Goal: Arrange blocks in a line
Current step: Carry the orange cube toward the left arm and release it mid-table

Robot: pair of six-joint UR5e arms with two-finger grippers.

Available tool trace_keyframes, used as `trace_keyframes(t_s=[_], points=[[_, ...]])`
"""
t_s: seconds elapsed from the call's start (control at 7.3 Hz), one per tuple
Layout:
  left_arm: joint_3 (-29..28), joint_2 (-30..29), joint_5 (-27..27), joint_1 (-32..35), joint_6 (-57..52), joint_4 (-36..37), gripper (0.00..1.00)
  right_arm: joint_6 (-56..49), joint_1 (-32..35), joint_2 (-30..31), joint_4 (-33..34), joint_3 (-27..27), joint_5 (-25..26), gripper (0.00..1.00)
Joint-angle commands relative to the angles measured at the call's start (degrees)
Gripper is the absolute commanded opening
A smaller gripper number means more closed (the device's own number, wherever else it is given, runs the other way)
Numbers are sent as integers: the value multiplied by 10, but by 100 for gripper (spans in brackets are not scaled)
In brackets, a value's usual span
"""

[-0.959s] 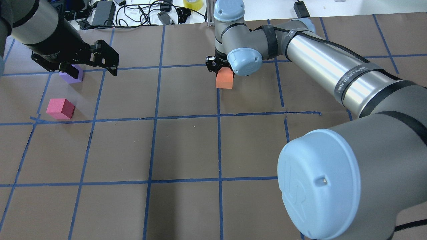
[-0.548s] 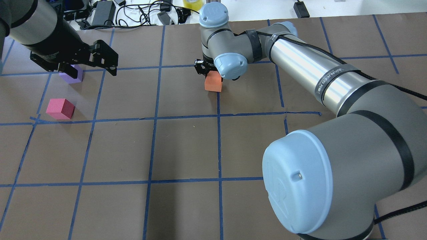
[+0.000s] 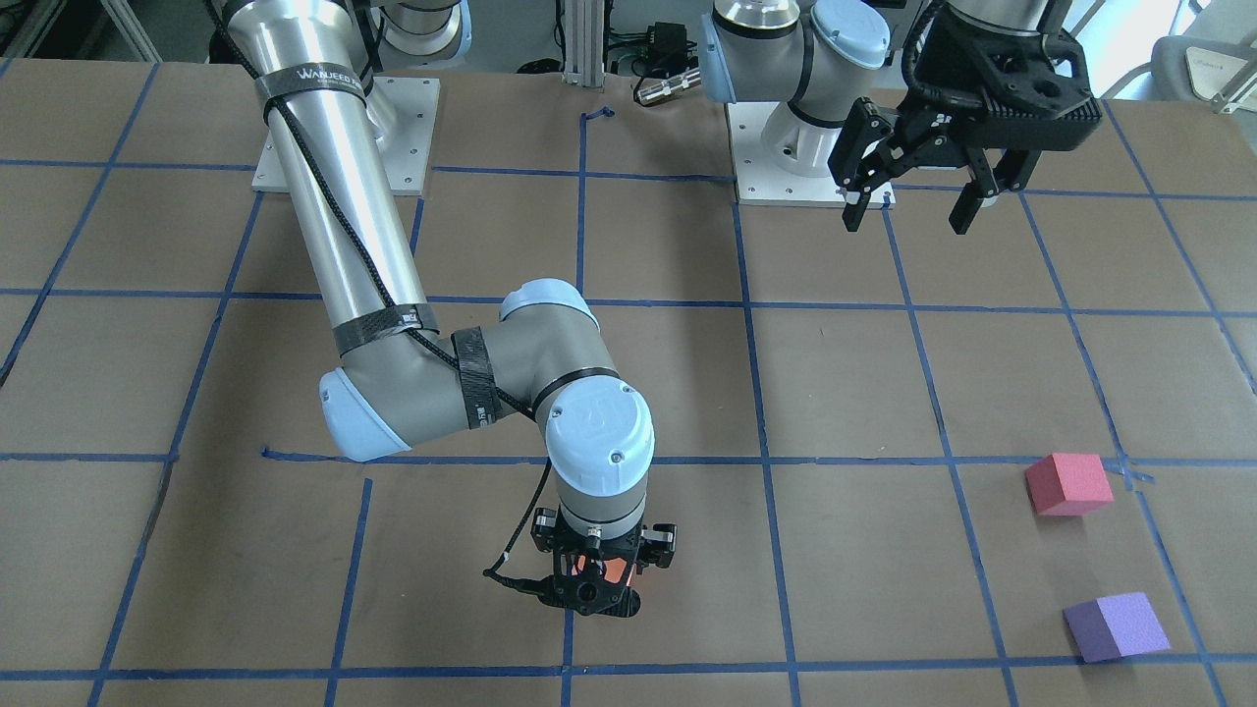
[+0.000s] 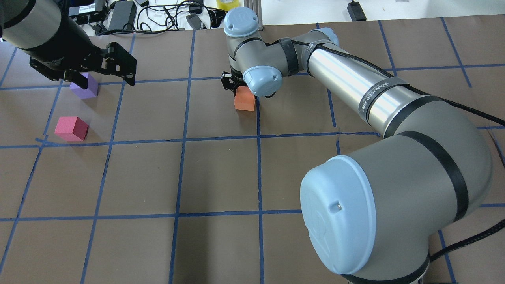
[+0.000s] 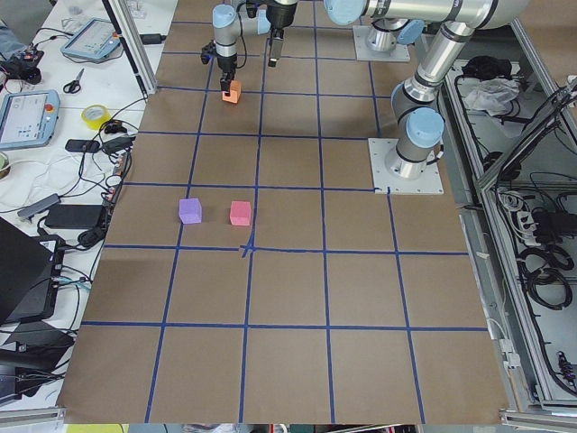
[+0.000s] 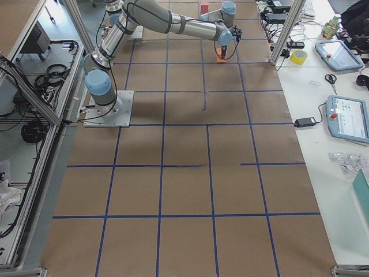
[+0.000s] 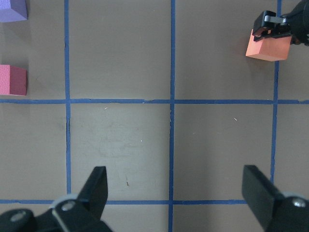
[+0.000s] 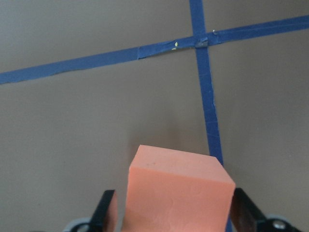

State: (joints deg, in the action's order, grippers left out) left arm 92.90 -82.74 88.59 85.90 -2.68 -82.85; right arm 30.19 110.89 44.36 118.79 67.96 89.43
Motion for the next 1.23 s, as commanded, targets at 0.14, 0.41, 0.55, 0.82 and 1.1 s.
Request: trace_keyframes(t_s=[0.14, 0.41, 0.55, 0.82, 1.1], points=[[-1, 2, 9, -6, -12, 13, 100, 0, -1, 26, -27, -3, 0, 100], [-5, 0, -4, -4, -14, 16, 100, -7, -15, 81, -80, -3, 2, 100], [-6, 0, -6, -7, -35, -25, 100, -12, -35, 111, -94, -2, 2, 100], [-10, -8, -5, -8, -22, -49, 100, -189, -105, 178, -159, 14, 3, 100], [2, -72, -10, -4, 7, 23, 100, -280, -165, 248, -202, 52, 9, 100]])
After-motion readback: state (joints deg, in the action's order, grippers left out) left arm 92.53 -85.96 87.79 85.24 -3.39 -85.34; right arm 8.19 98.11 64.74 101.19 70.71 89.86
